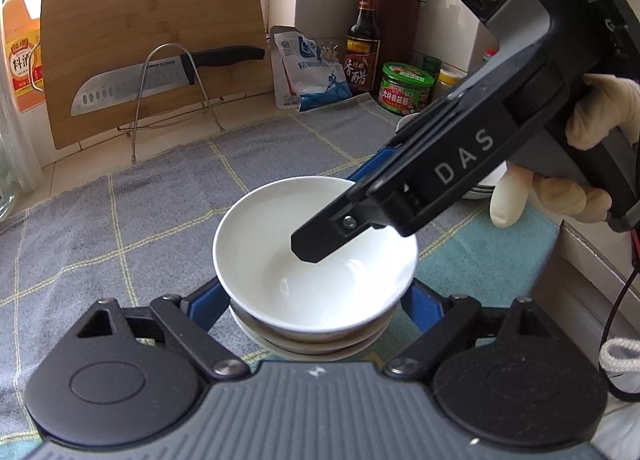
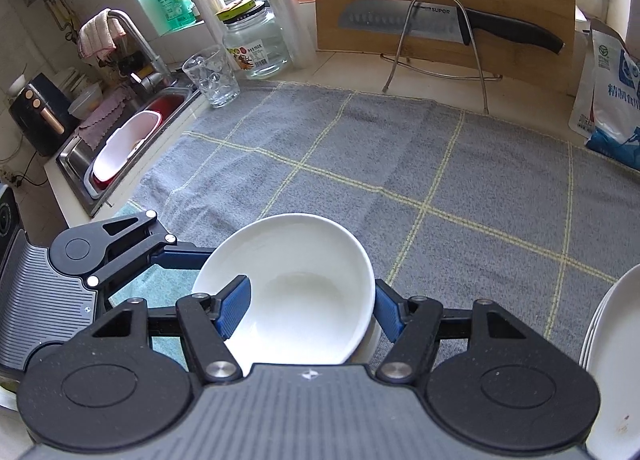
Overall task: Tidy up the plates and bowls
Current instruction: 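Lower the bowl onto the stacked bowls and open the right tool, then grasp the bowl stack rim with the left tool while the right tool grips the opposite rim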
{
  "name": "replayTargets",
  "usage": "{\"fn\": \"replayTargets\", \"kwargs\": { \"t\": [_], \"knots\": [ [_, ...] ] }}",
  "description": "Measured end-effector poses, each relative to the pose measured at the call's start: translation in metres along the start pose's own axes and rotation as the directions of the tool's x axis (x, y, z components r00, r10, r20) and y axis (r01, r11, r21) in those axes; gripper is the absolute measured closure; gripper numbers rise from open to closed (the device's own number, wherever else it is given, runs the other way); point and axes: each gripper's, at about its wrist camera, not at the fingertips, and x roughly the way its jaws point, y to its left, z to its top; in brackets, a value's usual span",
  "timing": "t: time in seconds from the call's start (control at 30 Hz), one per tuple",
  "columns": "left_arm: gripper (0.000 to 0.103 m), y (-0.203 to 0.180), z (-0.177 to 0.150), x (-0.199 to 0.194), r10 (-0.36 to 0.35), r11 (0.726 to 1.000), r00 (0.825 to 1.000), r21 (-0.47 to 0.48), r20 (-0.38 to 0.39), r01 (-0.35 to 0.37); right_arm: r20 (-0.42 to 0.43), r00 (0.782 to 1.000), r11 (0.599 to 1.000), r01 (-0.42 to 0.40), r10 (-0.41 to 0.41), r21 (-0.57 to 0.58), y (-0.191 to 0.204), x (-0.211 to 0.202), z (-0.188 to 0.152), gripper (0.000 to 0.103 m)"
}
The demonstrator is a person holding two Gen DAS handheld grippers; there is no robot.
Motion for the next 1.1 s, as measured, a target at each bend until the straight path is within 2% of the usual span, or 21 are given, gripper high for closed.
{"fn": "replayTargets", "kwargs": {
  "t": [0.1,0.17,0.23,0.27,0.5,0.6,0.73,0.93,1.1],
  "knots": [
    [0.011,0.0,-0.001,0.001,0.006,1.0,1.0,0.015,-0.001,-0.006,0.007,1.0,1.0,-0.01,0.01,-0.008,0.001,0.0,-0.001,0.025],
    [0.011,0.0,-0.002,0.0,0.002,1.0,1.0,0.015,0.006,-0.002,0.014,1.0,1.0,-0.003,0.004,-0.028,0.004,0.0,-0.002,0.018],
    [0.009,0.002,-0.004,-0.003,-0.013,1.0,1.0,0.013,0.016,0.013,0.025,1.0,0.999,0.005,-0.004,-0.045,0.007,-0.001,-0.003,0.004],
    [0.009,0.002,-0.004,-0.005,-0.016,1.0,1.0,0.013,0.02,0.015,0.031,1.0,0.998,0.007,-0.006,-0.057,0.009,-0.002,-0.003,0.003],
    [0.003,0.007,-0.014,-0.023,-0.012,0.999,0.996,0.031,0.092,0.01,0.088,0.995,0.98,0.071,-0.055,-0.184,0.018,-0.018,-0.007,0.0],
    [0.001,0.006,-0.019,-0.028,0.023,0.998,0.993,0.048,0.119,-0.029,0.117,0.99,0.955,0.108,-0.078,-0.277,0.023,-0.027,-0.013,0.0],
    [0.001,0.002,-0.026,-0.03,0.084,0.994,0.99,0.062,0.116,-0.092,0.12,0.989,0.912,0.127,-0.087,-0.389,0.021,-0.032,-0.026,0.0],
    [0.001,-0.008,-0.036,-0.025,0.113,0.993,0.993,0.044,0.014,-0.114,0.045,0.998,0.86,0.064,-0.048,-0.505,0.009,-0.027,-0.052,0.0],
    [0.001,-0.012,-0.038,-0.007,0.173,0.985,0.983,0.031,-0.054,-0.172,-0.011,0.998,0.826,0.044,-0.06,-0.562,-0.002,0.001,-0.068,0.0]
  ]
}}
